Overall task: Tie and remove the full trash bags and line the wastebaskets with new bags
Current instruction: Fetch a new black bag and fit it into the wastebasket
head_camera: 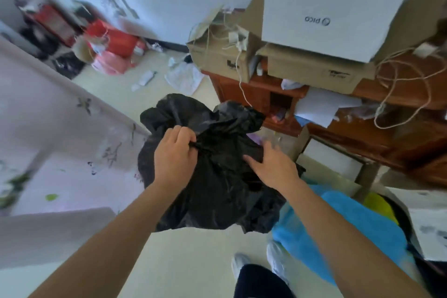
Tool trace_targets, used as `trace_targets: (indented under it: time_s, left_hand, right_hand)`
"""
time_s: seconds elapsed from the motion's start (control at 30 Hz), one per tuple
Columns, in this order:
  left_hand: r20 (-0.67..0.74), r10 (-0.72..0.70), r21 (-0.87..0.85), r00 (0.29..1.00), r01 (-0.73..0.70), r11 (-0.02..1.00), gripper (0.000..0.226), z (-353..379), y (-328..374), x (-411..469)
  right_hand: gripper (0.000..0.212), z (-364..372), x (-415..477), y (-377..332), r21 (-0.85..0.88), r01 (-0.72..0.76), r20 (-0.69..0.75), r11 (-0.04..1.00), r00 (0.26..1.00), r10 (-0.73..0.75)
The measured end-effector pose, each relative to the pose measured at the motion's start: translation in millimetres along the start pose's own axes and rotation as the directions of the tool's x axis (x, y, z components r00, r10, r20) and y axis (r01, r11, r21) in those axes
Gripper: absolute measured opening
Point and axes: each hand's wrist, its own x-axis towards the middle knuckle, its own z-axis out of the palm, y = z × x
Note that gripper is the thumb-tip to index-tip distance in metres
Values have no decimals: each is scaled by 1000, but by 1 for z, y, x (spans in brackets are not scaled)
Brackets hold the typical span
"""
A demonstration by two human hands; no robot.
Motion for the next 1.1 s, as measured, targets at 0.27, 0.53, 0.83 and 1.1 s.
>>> trace_targets:
  time_s: [0.27, 0.53, 0.83, 1.1]
  left_hand:
    - [-12, 252, -174, 968, -251, 952, 42, -56, 47, -4]
    - [697, 446, -94, 561, -545, 833, 54, -55, 101, -33]
    - [282, 826, -267, 489, -786, 557, 69, -77, 254, -134]
    - [272, 955, -250, 123, -949, 193, 28, -125, 417, -321]
  right_hand:
    - [14, -37, -90, 17, 335, -419, 453, 844, 857, 245]
    - [14, -59, -259, 62, 539, -351, -488, 766, 611, 623]
    - [13, -44, -467, 83, 654, -183, -695, 734, 237, 679]
    - [21, 24, -730, 119, 690, -218, -718, 690, -88, 690]
